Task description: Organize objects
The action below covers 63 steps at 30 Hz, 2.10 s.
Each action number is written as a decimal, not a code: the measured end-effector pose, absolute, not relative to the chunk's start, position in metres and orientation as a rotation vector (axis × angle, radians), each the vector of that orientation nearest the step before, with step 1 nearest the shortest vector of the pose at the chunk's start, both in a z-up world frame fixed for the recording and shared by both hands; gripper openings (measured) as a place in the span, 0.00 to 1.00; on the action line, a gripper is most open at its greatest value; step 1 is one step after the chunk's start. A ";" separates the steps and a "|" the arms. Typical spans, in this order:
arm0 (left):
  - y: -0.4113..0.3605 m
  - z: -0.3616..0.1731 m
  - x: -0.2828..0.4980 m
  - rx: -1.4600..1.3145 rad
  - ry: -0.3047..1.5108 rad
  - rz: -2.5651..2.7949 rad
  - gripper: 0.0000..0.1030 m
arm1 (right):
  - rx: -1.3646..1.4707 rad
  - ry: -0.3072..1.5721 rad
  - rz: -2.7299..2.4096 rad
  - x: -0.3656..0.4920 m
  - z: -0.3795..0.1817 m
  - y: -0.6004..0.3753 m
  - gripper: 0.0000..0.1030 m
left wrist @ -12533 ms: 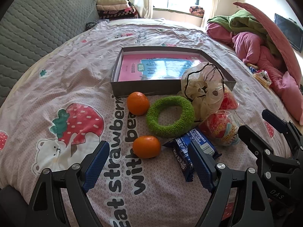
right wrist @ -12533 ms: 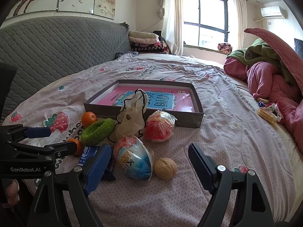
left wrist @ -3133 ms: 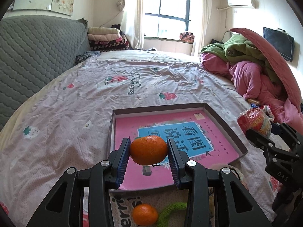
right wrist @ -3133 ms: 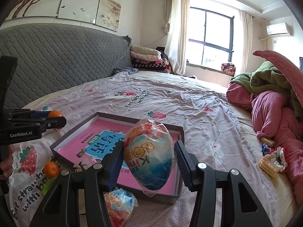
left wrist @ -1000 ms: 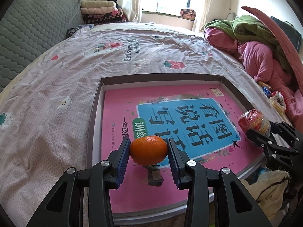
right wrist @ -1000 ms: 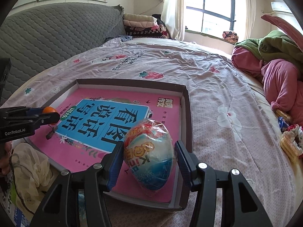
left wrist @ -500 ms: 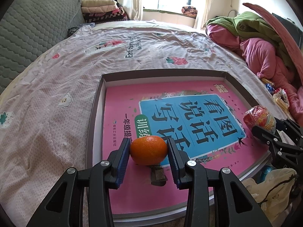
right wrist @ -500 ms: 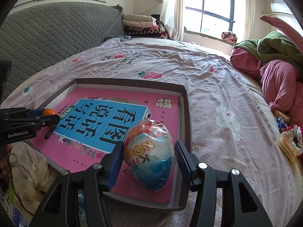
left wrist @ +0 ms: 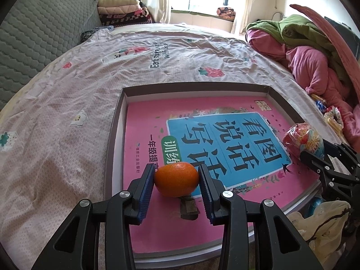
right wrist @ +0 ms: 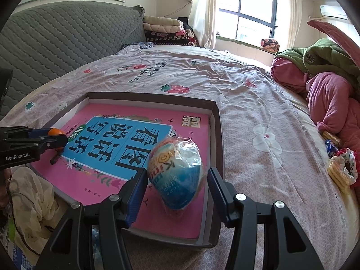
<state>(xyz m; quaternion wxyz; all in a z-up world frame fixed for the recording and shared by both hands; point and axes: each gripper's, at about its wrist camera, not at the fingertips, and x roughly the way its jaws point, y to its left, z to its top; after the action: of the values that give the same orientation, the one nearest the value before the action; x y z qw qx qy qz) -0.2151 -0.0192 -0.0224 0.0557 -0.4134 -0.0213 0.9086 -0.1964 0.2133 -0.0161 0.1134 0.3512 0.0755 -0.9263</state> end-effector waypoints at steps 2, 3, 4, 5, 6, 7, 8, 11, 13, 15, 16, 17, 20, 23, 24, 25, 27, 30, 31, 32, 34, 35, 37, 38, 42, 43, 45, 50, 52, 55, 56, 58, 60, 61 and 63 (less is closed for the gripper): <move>-0.020 -0.022 -0.215 -1.253 -0.066 2.761 0.40 | 1.030 0.220 -2.716 -0.196 -0.016 0.214 0.53; -0.020 -0.022 -0.215 -1.252 -0.064 2.766 0.41 | 1.028 0.220 -2.718 -0.196 -0.016 0.214 0.53; -0.021 -0.022 -0.215 -1.252 -0.065 2.768 0.42 | 1.026 0.220 -2.720 -0.196 -0.015 0.214 0.53; -0.022 -0.021 -0.215 -1.252 -0.064 2.771 0.42 | 1.023 0.219 -2.723 -0.196 -0.015 0.215 0.53; -0.022 -0.021 -0.215 -1.253 -0.061 2.772 0.44 | 1.022 0.219 -2.724 -0.195 -0.014 0.215 0.54; -0.023 -0.022 -0.215 -1.255 -0.060 2.773 0.46 | 1.020 0.218 -2.725 -0.195 -0.014 0.215 0.54; -0.023 -0.022 -0.215 -1.259 -0.059 2.776 0.47 | 1.018 0.217 -2.728 -0.195 -0.014 0.215 0.54; -0.024 -0.022 -0.216 -1.269 -0.061 2.774 0.50 | 1.010 0.220 -2.735 -0.194 -0.012 0.215 0.54; -0.024 -0.022 -0.216 -1.272 -0.058 2.781 0.54 | 1.005 0.217 -2.735 -0.193 -0.011 0.215 0.54; -0.025 -0.022 -0.217 -1.277 -0.051 2.789 0.58 | 1.001 0.217 -2.738 -0.192 -0.011 0.215 0.54; -0.025 -0.022 -0.217 -1.278 -0.053 2.790 0.59 | 1.001 0.217 -2.738 -0.192 -0.011 0.215 0.54; -0.026 -0.022 -0.217 -1.281 -0.055 2.789 0.59 | 1.003 0.217 -2.735 -0.192 -0.011 0.215 0.54; -0.026 -0.022 -0.217 -1.281 -0.053 2.791 0.60 | 1.005 0.218 -2.734 -0.191 -0.011 0.215 0.54; -0.026 -0.022 -0.217 -1.280 -0.045 2.794 0.60 | 1.003 0.218 -2.736 -0.191 -0.010 0.215 0.54; -0.026 -0.021 -0.217 -1.280 -0.044 2.795 0.60 | 1.002 0.216 -2.736 -0.191 -0.010 0.215 0.54; -0.026 -0.021 -0.216 -1.278 -0.049 2.795 0.60 | 1.001 0.215 -2.737 -0.191 -0.010 0.215 0.54; -0.027 -0.020 -0.216 -1.270 -0.057 2.799 0.60 | 1.000 0.215 -2.737 -0.191 -0.010 0.215 0.54; -0.029 -0.018 -0.216 -1.268 -0.057 2.806 0.60 | 0.998 0.215 -2.739 -0.191 -0.010 0.215 0.54; -0.030 -0.018 -0.216 -1.269 -0.060 2.807 0.60 | 0.996 0.216 -2.740 -0.190 -0.010 0.215 0.54; -0.031 -0.016 -0.216 -1.271 -0.065 2.808 0.60 | 0.994 0.215 -2.741 -0.190 -0.009 0.215 0.54; -0.035 -0.012 -0.215 -1.262 -0.083 2.822 0.60 | 0.990 0.214 -2.740 -0.190 -0.008 0.215 0.54; -0.037 -0.008 -0.214 -1.254 -0.094 2.827 0.60 | 0.986 0.214 -2.743 -0.189 -0.007 0.216 0.54; -0.040 -0.002 -0.212 -1.237 -0.107 2.836 0.60 | 0.980 0.210 -2.746 -0.189 -0.006 0.216 0.54; -0.041 0.000 -0.211 -1.229 -0.114 2.843 0.60 | 0.977 0.208 -2.746 -0.189 -0.005 0.216 0.54; -0.045 0.006 -0.209 -1.231 -0.128 2.844 0.60 | 0.967 0.205 -2.749 -0.188 -0.003 0.216 0.54; -0.045 0.008 -0.208 -1.228 -0.132 2.844 0.60 | 0.965 0.202 -2.749 -0.188 -0.002 0.216 0.55; -0.046 0.013 -0.205 -1.210 -0.137 2.854 0.60 | 0.960 0.198 -2.746 -0.187 -0.001 0.216 0.57; -0.043 0.023 -0.195 -1.167 -0.095 2.885 0.60 | 0.942 0.191 -2.743 -0.185 0.003 0.215 0.59; -0.040 0.026 -0.190 -1.157 -0.081 2.888 0.60 | 0.935 0.190 -2.741 -0.184 0.004 0.215 0.59; -0.037 0.029 -0.185 -1.146 -0.064 2.891 0.60 | 0.924 0.190 -2.742 -0.183 0.007 0.214 0.59; -0.037 0.030 -0.183 -1.143 -0.061 2.892 0.60 | 0.918 0.191 -2.742 -0.182 0.008 0.214 0.59; -0.035 0.031 -0.179 -1.137 -0.056 2.894 0.60 | 0.905 0.191 -2.746 -0.181 0.009 0.214 0.59; -0.033 0.034 -0.175 -1.129 -0.049 2.894 0.60 | 0.888 0.185 -2.744 -0.179 0.012 0.215 0.60; -0.031 0.035 -0.172 -1.124 -0.046 2.893 0.60 | 0.881 0.180 -2.745 -0.178 0.014 0.215 0.61; -0.029 0.038 -0.169 -1.116 -0.048 2.889 0.60 | 0.872 0.174 -2.744 -0.177 0.016 0.214 0.62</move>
<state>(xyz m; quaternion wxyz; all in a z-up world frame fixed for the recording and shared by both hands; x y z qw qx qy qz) -0.1691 -0.0291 0.0376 0.0219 -0.3603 -0.0156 0.9325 -0.1766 0.2143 0.0161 0.1282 0.2998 0.0598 -0.9435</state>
